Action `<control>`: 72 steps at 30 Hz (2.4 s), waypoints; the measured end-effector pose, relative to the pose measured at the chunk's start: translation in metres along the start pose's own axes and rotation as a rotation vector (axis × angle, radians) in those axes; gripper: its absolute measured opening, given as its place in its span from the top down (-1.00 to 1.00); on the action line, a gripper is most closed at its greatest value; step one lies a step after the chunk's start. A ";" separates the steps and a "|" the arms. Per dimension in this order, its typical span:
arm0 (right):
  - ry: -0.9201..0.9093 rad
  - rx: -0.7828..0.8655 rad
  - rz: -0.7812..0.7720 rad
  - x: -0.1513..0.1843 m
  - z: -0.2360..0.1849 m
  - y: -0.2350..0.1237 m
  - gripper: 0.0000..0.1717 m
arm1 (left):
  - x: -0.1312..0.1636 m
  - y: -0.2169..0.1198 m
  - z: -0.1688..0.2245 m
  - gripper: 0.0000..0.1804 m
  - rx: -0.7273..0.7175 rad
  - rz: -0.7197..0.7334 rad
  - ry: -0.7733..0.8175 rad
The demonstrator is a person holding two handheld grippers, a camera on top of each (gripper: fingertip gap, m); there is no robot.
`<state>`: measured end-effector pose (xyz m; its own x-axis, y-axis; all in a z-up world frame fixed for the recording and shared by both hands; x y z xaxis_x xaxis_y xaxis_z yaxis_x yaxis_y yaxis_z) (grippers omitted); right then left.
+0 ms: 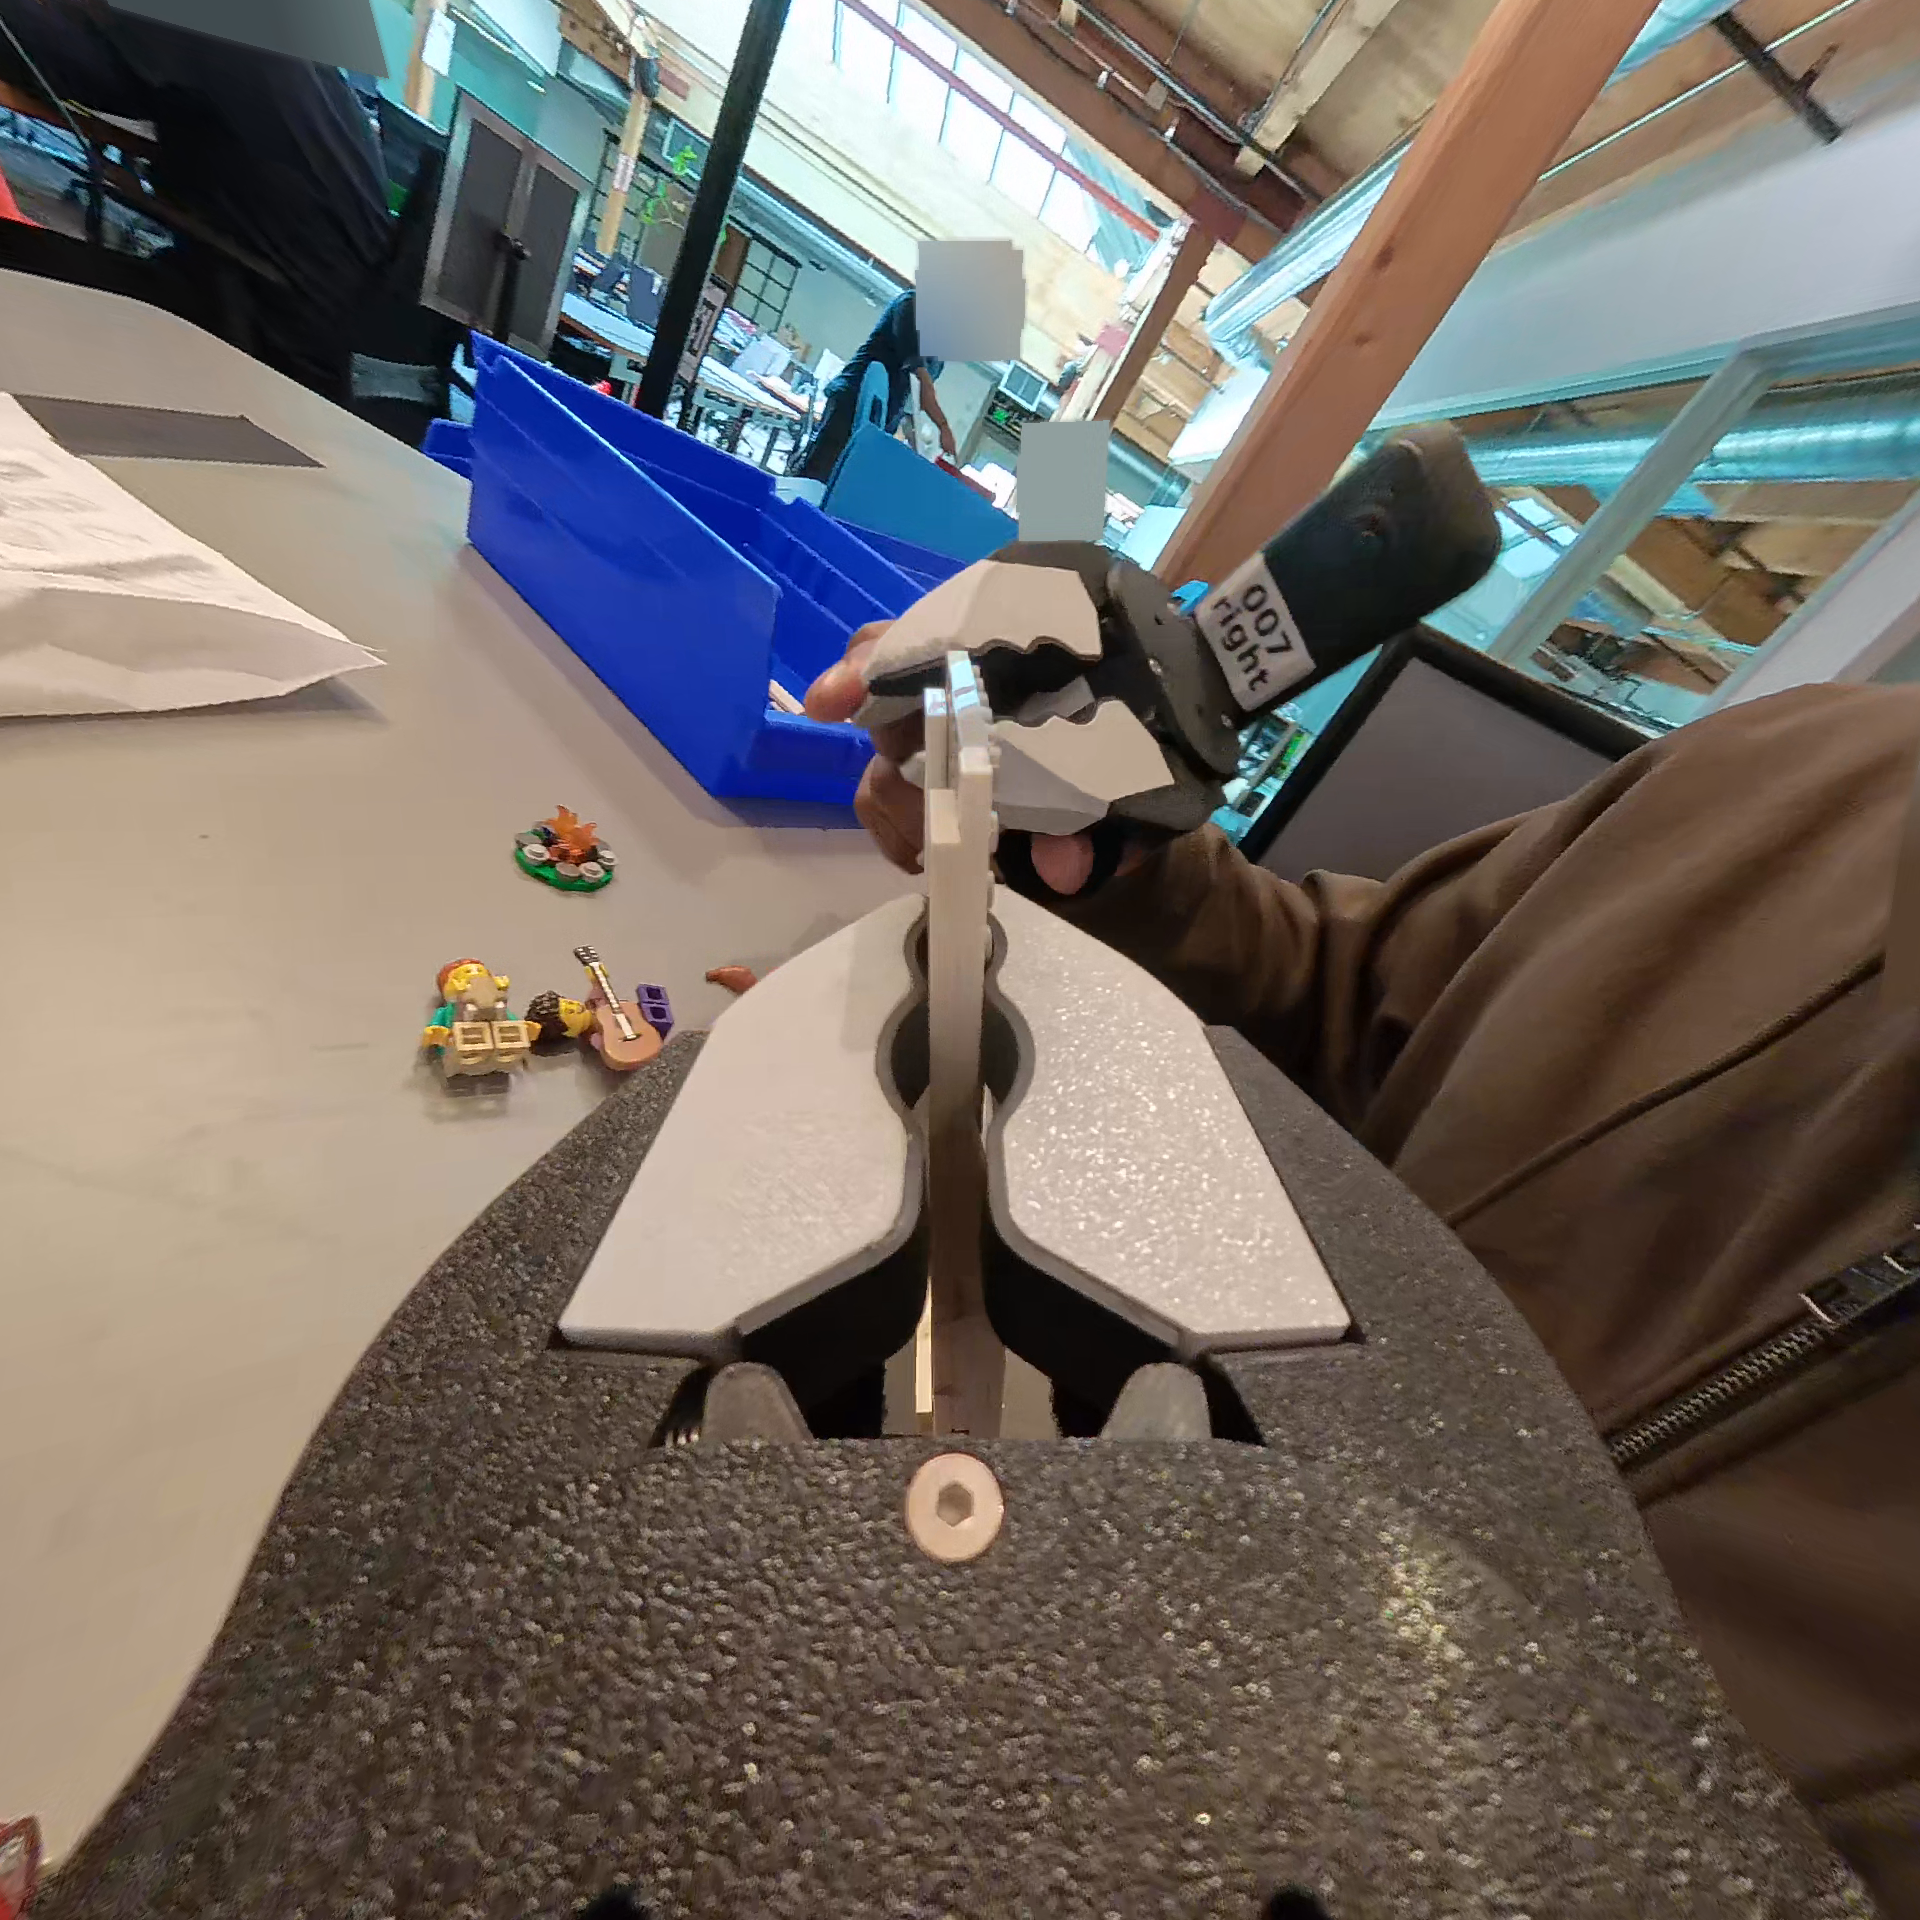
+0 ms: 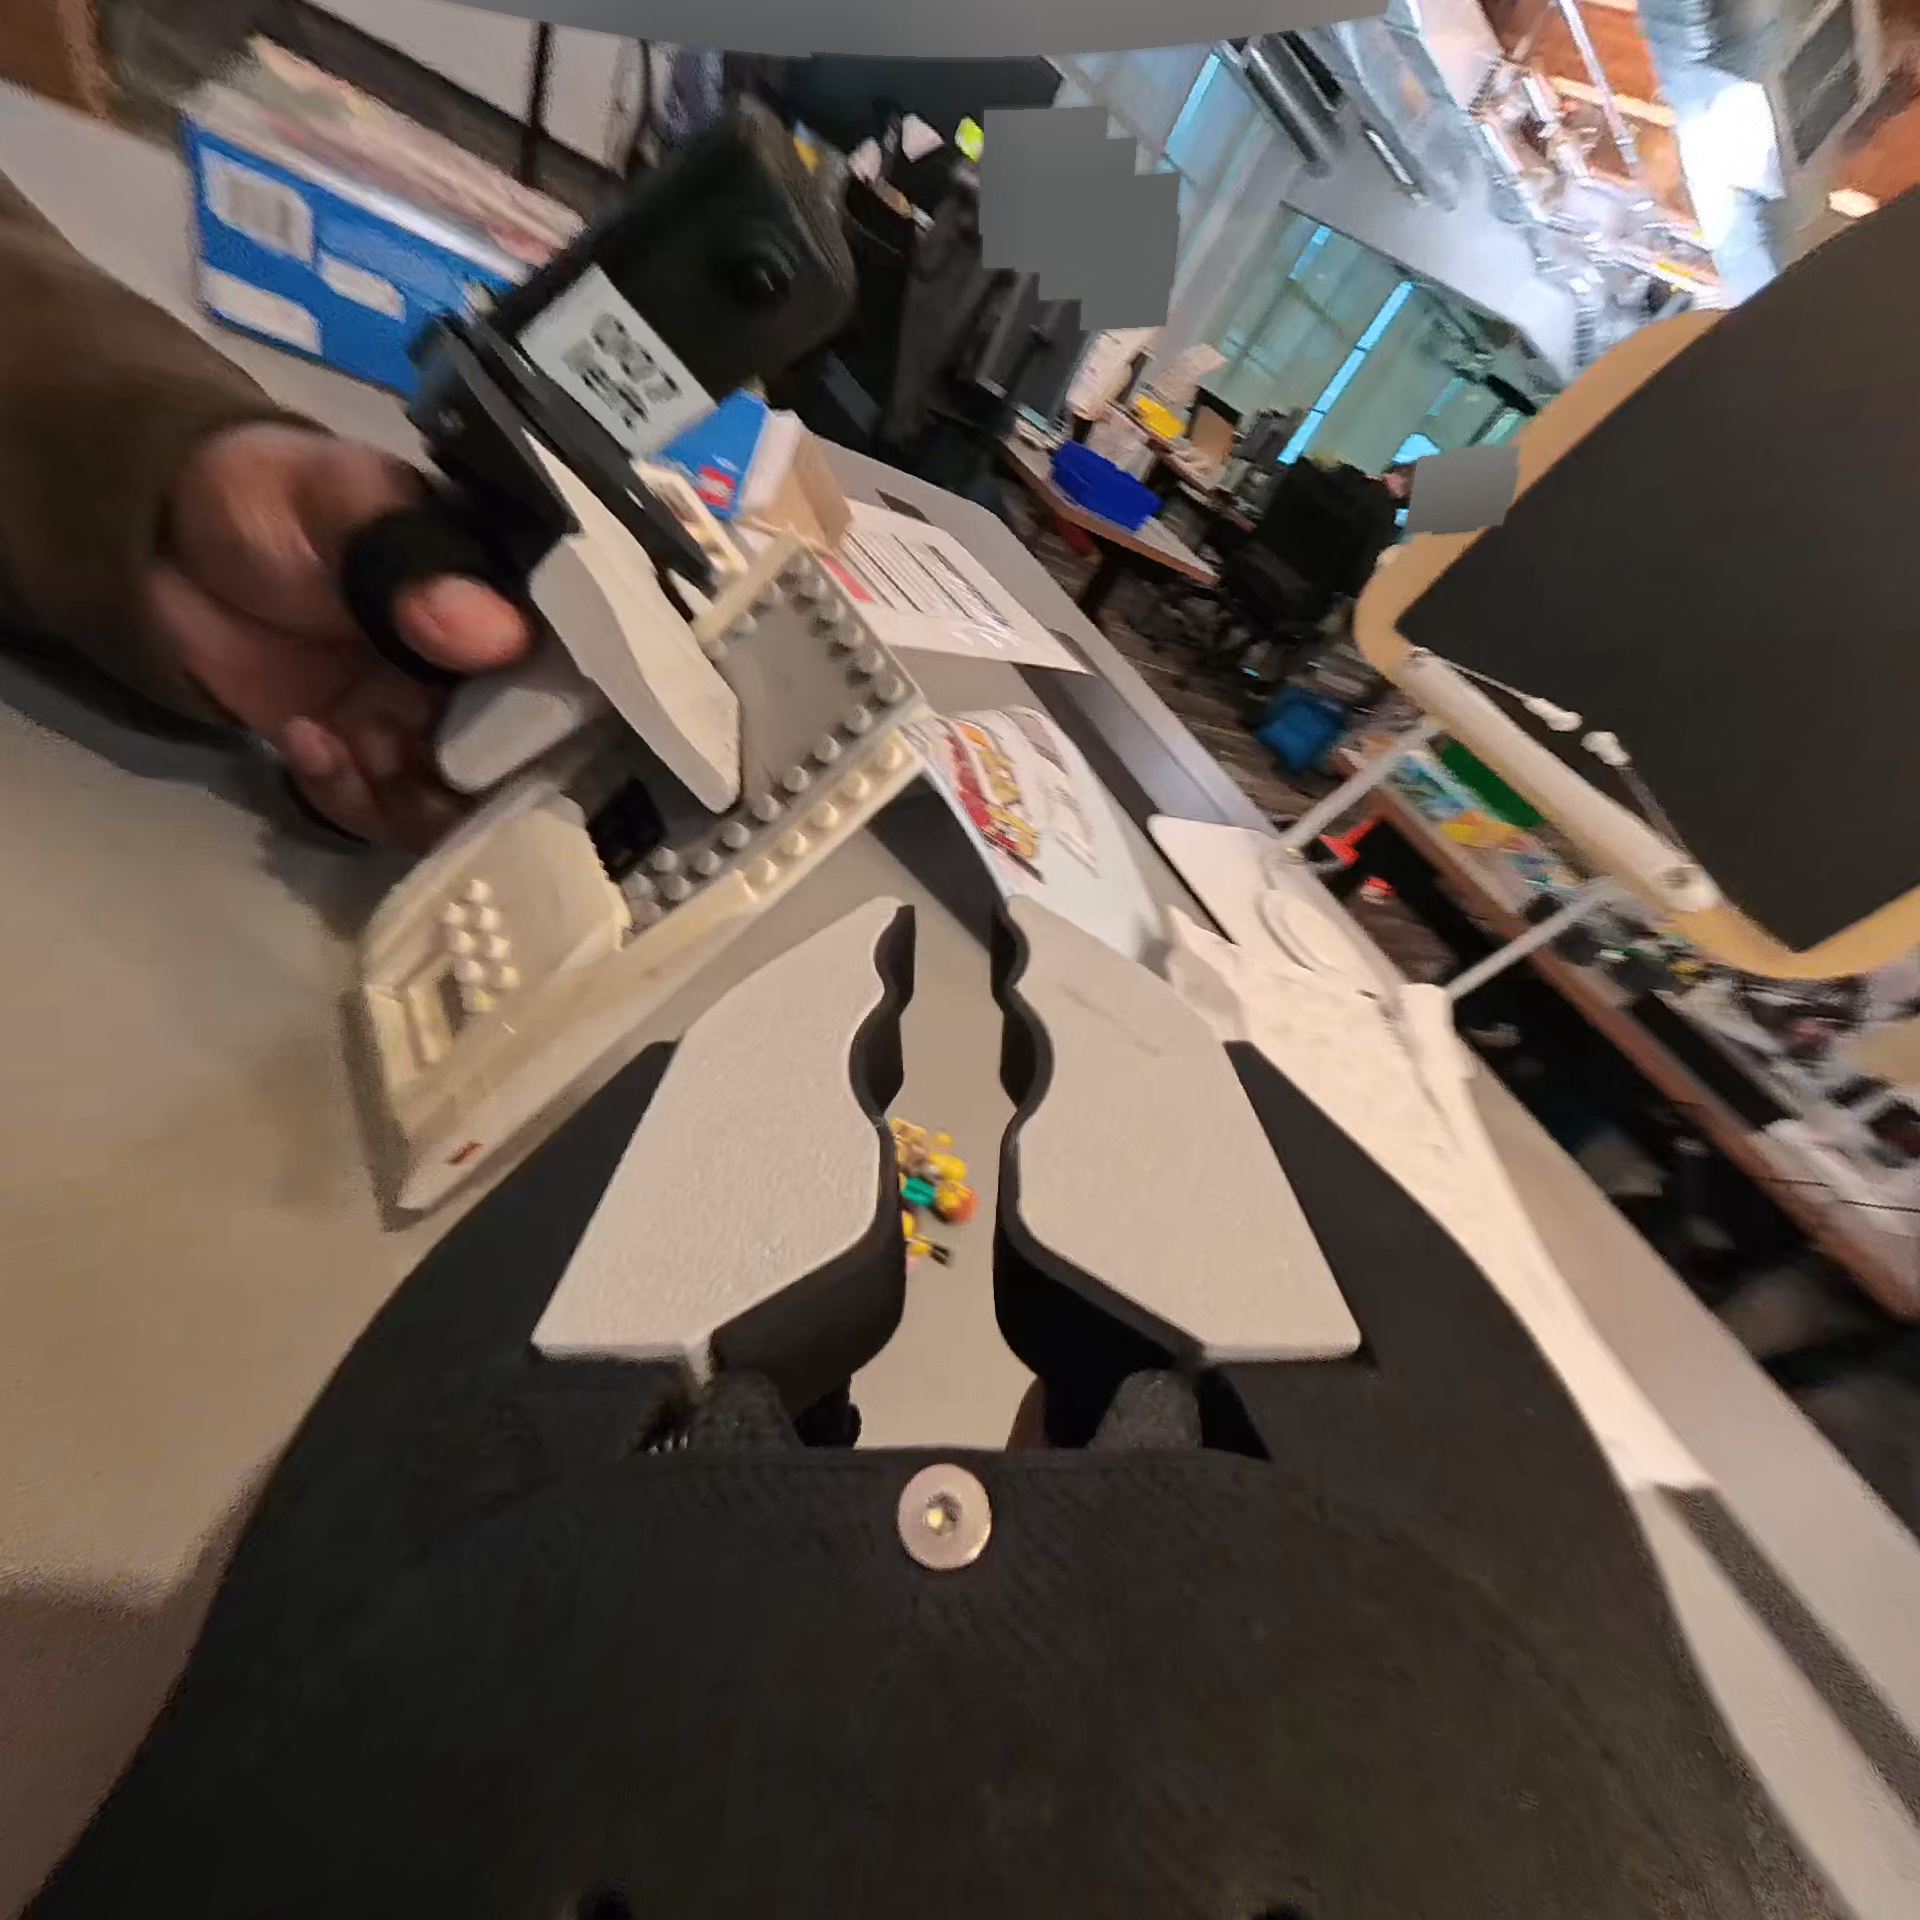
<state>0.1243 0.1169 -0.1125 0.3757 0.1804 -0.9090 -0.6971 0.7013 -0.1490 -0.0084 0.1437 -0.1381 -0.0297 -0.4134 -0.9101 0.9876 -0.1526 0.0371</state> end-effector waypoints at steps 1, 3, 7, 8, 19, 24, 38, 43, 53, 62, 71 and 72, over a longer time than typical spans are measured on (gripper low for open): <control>0.049 -0.048 0.024 -0.002 -0.002 -0.001 0.83 | 0.000 0.001 0.001 0.95 0.014 -0.005 -0.004; 0.154 -0.132 0.059 -0.005 -0.004 -0.001 0.78 | 0.002 0.003 0.004 0.95 0.033 -0.025 0.006; 0.336 -0.269 0.092 -0.007 -0.010 0.001 0.75 | 0.008 0.008 0.011 0.95 0.073 -0.083 0.054; 0.364 -0.307 0.094 -0.007 -0.012 0.001 0.81 | 0.009 0.009 0.012 0.95 0.074 -0.089 0.059; 0.545 -0.360 0.098 0.000 -0.007 0.004 0.93 | 0.010 0.010 0.004 0.84 0.085 -0.077 -0.056; 0.611 -0.353 0.142 0.000 -0.001 0.002 0.94 | 0.015 0.011 0.000 0.79 0.034 -0.115 -0.049; 0.702 -0.330 0.210 0.001 0.009 0.000 0.94 | 0.011 0.010 0.005 0.86 0.061 -0.108 -0.047; 0.761 -0.315 0.268 0.000 0.015 -0.002 0.94 | 0.014 0.011 0.003 0.89 0.056 -0.113 -0.061; 0.419 -0.091 0.100 0.003 0.030 -0.010 0.79 | 0.009 0.004 -0.006 0.89 -0.148 -0.178 -0.019; -0.279 0.019 -0.032 -0.047 -0.004 0.003 0.66 | -0.004 0.003 0.008 0.89 -0.359 -0.297 0.264; -0.517 -0.005 -0.195 -0.050 -0.023 0.024 0.69 | 0.003 0.003 0.009 0.89 -0.479 -0.458 0.484; -0.524 -0.012 -0.208 -0.050 -0.024 0.024 0.70 | 0.003 0.002 0.008 0.89 -0.482 -0.464 0.488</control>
<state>0.0745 0.1082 -0.0799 0.7571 0.3594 -0.5456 -0.5814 0.7516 -0.3116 -0.0079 0.1347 -0.1372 -0.4900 0.0502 -0.8703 0.8526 0.2355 -0.4665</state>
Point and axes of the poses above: each gripper's, where its closed fingertips meet, y out along the fingers, x out of its underside, z = x × y across the jaws, the point moved 6 cm from there along -y, back along the fingers, and after that the axes turned 5 degrees about y, right-handed, at the moved point
